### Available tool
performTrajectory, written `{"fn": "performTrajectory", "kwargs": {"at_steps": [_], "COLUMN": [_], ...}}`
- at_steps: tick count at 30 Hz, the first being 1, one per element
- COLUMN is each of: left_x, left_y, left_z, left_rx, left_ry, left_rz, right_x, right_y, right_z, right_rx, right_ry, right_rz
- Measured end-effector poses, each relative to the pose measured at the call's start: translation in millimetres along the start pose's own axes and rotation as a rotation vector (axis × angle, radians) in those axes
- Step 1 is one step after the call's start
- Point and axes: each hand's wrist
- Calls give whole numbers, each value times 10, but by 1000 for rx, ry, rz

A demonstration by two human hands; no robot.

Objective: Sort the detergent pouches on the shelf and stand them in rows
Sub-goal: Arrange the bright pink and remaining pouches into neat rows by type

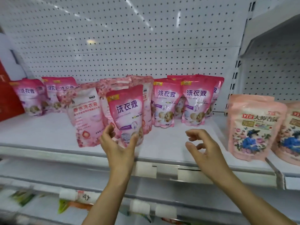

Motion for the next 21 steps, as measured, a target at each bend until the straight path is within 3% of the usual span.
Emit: {"fn": "performTrajectory", "kwargs": {"at_steps": [5, 12, 17, 21], "left_x": [-99, -365, -490, -547], "left_y": [98, 272, 397, 414], "left_z": [-500, -921, -1075, -1108], "left_rx": [-222, -517, -639, -672], "left_ry": [96, 125, 199, 153], "left_rz": [95, 191, 334, 373], "right_x": [14, 123, 293, 307], "right_y": [-359, -568, -598, -667], "right_z": [-795, -1801, -1940, -1912], "right_rx": [-2, 182, 139, 182], "right_ry": [-249, -455, -440, -439], "right_rz": [-159, -356, -501, -532]}}
Point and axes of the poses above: each hand's wrist, its own z-axis away from the middle knuckle, its own y-axis out of the back of the hand, x = y × z, and after that the axes turned 12 degrees about -x, right-handed
